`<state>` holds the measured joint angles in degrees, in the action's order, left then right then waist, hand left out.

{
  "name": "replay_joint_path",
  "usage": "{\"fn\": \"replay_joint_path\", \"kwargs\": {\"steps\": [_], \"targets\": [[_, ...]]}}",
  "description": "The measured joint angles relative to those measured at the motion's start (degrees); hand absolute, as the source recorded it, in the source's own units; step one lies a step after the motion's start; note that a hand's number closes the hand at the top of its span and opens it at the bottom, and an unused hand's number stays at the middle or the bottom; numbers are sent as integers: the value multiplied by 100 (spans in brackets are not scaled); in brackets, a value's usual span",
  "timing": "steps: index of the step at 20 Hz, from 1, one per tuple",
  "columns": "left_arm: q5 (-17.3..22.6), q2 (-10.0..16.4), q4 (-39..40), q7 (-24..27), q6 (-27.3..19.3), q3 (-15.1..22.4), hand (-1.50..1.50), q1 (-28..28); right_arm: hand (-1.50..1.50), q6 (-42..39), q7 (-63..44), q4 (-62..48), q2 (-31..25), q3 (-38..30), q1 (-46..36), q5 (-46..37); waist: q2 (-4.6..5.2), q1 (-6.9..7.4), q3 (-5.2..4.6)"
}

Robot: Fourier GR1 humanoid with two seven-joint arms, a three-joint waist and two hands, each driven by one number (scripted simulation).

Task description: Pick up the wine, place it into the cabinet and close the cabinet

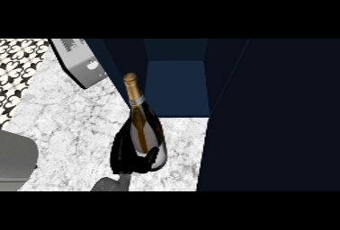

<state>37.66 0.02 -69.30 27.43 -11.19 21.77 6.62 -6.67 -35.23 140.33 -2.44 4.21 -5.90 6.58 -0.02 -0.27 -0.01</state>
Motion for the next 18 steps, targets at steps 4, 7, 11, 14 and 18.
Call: {"fn": "replay_joint_path", "kwargs": {"steps": [4, 7, 11, 14, 18], "targets": [[257, -1, 300, 268, -275, 280, 150, 160, -150, -45, 112, 1, 40, 109, 153, -29, 1, -4, -1], [464, -1, 745, 491, -252, 305, 150, 432, -150, -130, 263, -36, 36, 70, 261, -14, 4, -11, 1], [829, -1, 1298, 896, -249, 511, 150, 813, -150, -111, 200, -105, 0, -49, 66, 82, 8, -20, -2], [1127, -1, 1734, 1249, -237, 646, 150, 1167, -150, -100, 156, -120, 9, -17, 7, 117, 10, -30, -1], [1558, -1, 2039, 1349, -461, 832, 150, 1711, -150, -35, 105, -134, 34, 10, -62, 112, 12, -45, -3]]}}
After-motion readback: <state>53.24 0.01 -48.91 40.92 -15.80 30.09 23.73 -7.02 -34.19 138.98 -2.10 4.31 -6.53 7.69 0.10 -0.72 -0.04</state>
